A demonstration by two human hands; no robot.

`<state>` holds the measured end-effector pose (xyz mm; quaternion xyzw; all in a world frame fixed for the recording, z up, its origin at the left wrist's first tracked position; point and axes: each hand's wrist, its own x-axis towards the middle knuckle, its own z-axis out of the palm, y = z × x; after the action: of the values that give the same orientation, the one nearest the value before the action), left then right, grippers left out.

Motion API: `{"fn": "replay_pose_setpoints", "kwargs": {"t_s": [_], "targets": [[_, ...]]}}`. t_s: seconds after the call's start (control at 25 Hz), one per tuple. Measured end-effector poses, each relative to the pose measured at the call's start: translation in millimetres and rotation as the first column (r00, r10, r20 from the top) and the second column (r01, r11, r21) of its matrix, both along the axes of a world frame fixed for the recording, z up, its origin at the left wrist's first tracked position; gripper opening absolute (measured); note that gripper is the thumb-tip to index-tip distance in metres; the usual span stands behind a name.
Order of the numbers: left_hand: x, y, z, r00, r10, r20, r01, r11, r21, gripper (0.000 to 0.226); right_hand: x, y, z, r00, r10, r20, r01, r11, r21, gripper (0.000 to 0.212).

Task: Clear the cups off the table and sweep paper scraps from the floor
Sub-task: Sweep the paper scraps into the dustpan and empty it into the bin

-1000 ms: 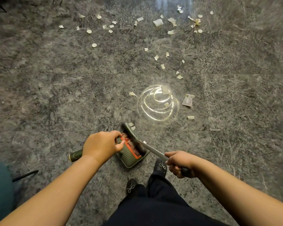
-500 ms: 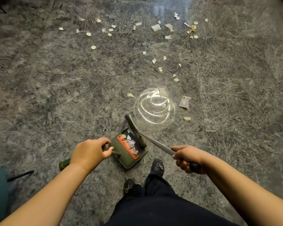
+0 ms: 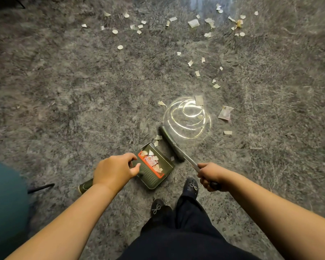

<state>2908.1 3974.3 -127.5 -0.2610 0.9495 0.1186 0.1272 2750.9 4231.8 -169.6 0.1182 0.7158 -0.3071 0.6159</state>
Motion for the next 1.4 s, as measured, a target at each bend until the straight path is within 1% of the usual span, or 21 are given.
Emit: {"fn": "replay_pose_setpoints", "kwargs": {"t_s": [0.12,0.2,0.28,0.52,0.6,0.72,0.8,0.96,1.08,1.16,1.28,1.4], "targets": [[4.1,0.9,-1.7,1.0,0.0,0.005,0.0,1.0,0.004,0.029,3.7,1.1,5.7,0.997,-0.027,0.077,0.03,0.999,-0.029,0.049],[6.5,-0.8,-1.1,1.0,0.003,0.005,-0.003,1.0,0.012,0.029,2.0,2.8,14.5,0.993,-0.057,0.1,0.06,0.998,-0.031,0.052],[6.2,-5.0,-0.3,1.0,0.002,-0.003,-0.002,1.0,0.007,0.027,2.0,1.6,25.8,0.995,-0.045,0.092,0.049,0.998,-0.038,0.055],[6.2,-15.6,0.7,1.0,0.016,-0.019,-0.016,0.999,0.028,0.023,1.6,-5.2,46.1,0.996,-0.055,0.07,0.059,0.997,-0.058,0.054],[15.8,-18.3,-0.5,0.997,0.072,-0.04,-0.07,0.997,0.044,0.022,-1.6,-6.2,49.0,0.998,-0.049,0.048,0.052,0.997,-0.058,0.056],[35.6,-23.1,-1.5,0.963,0.26,-0.073,-0.251,0.961,0.118,0.024,-8.4,-11.0,51.7,0.997,-0.067,0.031,0.069,0.995,-0.077,0.057],[45.5,-27.2,0.2,0.933,0.351,-0.081,-0.34,0.932,0.124,0.024,-13.9,-20.9,50.9,0.998,-0.056,0.001,0.056,0.995,-0.084,0.057],[56.9,-38.3,2.3,0.893,0.445,-0.063,-0.438,0.894,0.095,0.025,-29.4,-52.7,39.9,0.996,0.038,-0.078,-0.043,0.997,-0.067,0.057],[61.9,-46.3,0.9,0.911,0.411,-0.032,-0.408,0.91,0.076,0.029,-38.6,-79.4,25.3,0.991,0.099,-0.092,-0.103,0.994,-0.043,0.054],[58.9,-49.6,1.1,0.917,0.396,-0.037,-0.393,0.917,0.07,0.027,-39.4,-95.5,13.9,0.976,0.193,-0.105,-0.195,0.981,-0.009,0.052],[51.6,-51.0,0.2,0.915,0.4,-0.06,-0.396,0.916,0.07,0.024,-36.0,-115.5,0.8,0.944,0.323,-0.073,-0.321,0.946,0.03,0.051],[48.3,-52.3,1.0,0.919,0.393,-0.04,-0.39,0.919,0.065,0.025,-28.9,-125.8,-0.8,0.916,0.402,-0.004,-0.402,0.915,0.037,0.055]]}}
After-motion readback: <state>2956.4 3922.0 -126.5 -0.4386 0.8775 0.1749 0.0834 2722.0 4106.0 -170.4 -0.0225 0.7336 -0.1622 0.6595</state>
